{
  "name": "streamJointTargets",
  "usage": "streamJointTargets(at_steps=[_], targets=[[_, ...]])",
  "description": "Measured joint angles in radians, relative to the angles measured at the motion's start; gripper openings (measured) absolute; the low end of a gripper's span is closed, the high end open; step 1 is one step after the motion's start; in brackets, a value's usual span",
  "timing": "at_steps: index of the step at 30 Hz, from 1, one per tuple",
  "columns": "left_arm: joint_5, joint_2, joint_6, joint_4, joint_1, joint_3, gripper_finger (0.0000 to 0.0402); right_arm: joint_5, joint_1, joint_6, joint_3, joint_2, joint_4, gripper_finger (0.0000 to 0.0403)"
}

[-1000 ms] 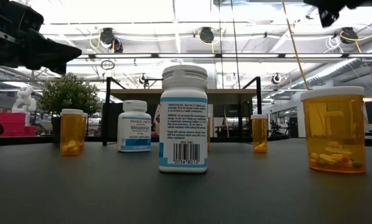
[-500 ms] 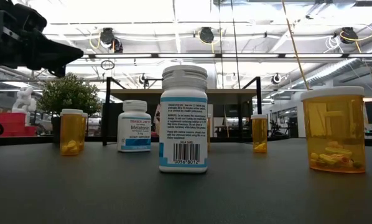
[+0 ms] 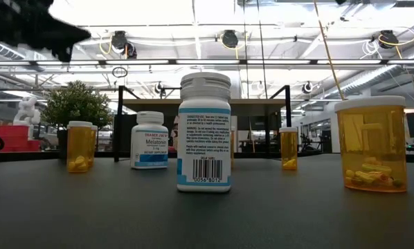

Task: Pick and place medicine bottles onto shelf by color
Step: Put the small orange pill bottle on the shelf

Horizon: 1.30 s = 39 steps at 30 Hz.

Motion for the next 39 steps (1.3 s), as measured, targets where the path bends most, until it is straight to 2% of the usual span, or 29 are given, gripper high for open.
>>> streamJointTargets(at_steps=[9,16,20,25,30,33,39], targets=[[-0.042,0.29,0.106,-0.243,0.0,0.364,0.0035,-0.002,0.0,-0.022,-0.144,0.001,0.219,0.0],[-0.042,0.471,0.261,-0.272,0.0,0.556,0.0033,-0.002,0.0,-0.049,-0.229,0.001,0.296,0.0],[-0.042,0.54,0.33,-0.271,0.0,0.599,0.0006,-0.003,0.0,-0.052,-0.277,0.001,0.339,0.0],[-0.042,0.593,0.366,-0.255,0.0,0.609,0.0003,-0.003,0.0,0.041,-0.288,0.005,0.344,0.0],[-0.042,0.623,0.347,-0.252,0.0,0.609,0.001,0.0,0.0,0.096,-0.288,0.023,0.342,0.0],[-0.042,0.628,0.31,-0.257,0.0,0.609,0.0015,0.065,0.001,0.127,-0.286,0.037,0.347,0.0],[-0.042,0.628,0.3,-0.264,0.0,0.609,0.0004,0.075,0.001,0.175,-0.232,0.092,0.273,0.0008]])
